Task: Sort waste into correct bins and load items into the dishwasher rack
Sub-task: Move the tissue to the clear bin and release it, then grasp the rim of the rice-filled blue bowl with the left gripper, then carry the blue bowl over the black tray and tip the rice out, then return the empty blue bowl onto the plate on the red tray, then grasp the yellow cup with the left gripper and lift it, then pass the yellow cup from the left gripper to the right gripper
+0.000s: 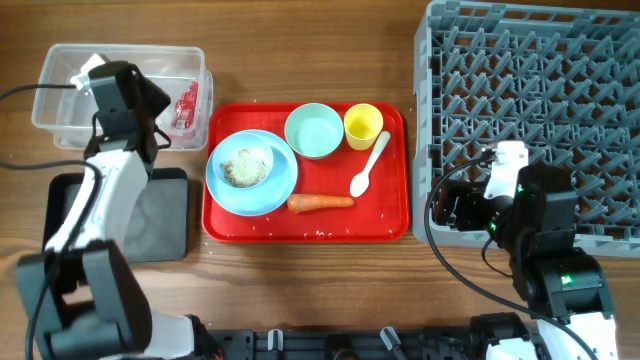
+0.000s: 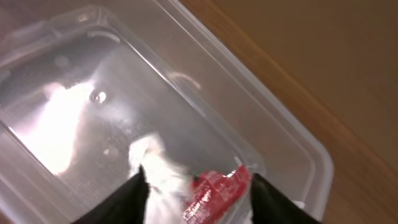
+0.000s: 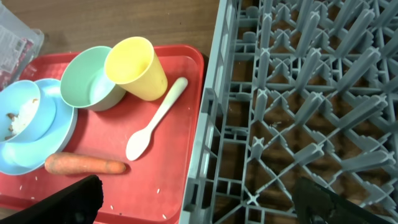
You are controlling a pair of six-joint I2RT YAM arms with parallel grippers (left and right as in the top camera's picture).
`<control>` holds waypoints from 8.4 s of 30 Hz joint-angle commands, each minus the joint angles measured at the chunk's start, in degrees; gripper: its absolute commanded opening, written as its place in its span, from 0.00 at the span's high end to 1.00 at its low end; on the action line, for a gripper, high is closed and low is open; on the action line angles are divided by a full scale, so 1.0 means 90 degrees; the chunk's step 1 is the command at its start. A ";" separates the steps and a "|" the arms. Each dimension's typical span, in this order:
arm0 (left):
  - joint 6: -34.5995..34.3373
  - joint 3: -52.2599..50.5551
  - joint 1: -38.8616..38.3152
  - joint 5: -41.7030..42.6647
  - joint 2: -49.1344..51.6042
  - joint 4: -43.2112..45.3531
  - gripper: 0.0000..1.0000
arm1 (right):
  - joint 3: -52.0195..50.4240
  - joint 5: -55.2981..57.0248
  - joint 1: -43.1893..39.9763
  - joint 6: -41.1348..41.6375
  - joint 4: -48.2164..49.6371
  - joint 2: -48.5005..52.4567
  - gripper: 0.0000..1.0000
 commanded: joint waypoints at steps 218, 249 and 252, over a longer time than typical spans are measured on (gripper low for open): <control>0.0364 0.1525 -0.4228 0.2458 0.1195 -0.1406 0.96 | 0.0117 0.0049 0.0005 0.0216 -0.0384 0.0007 0.00; -0.0767 0.1525 -0.3249 0.8956 0.0250 -0.2115 0.96 | 0.0112 -0.6035 0.0005 -0.0857 0.3619 0.1756 0.12; -0.0767 0.1525 -0.3249 0.8959 0.0250 -0.2115 0.96 | 0.0112 -0.5999 0.0005 -0.0794 0.3623 0.1756 0.16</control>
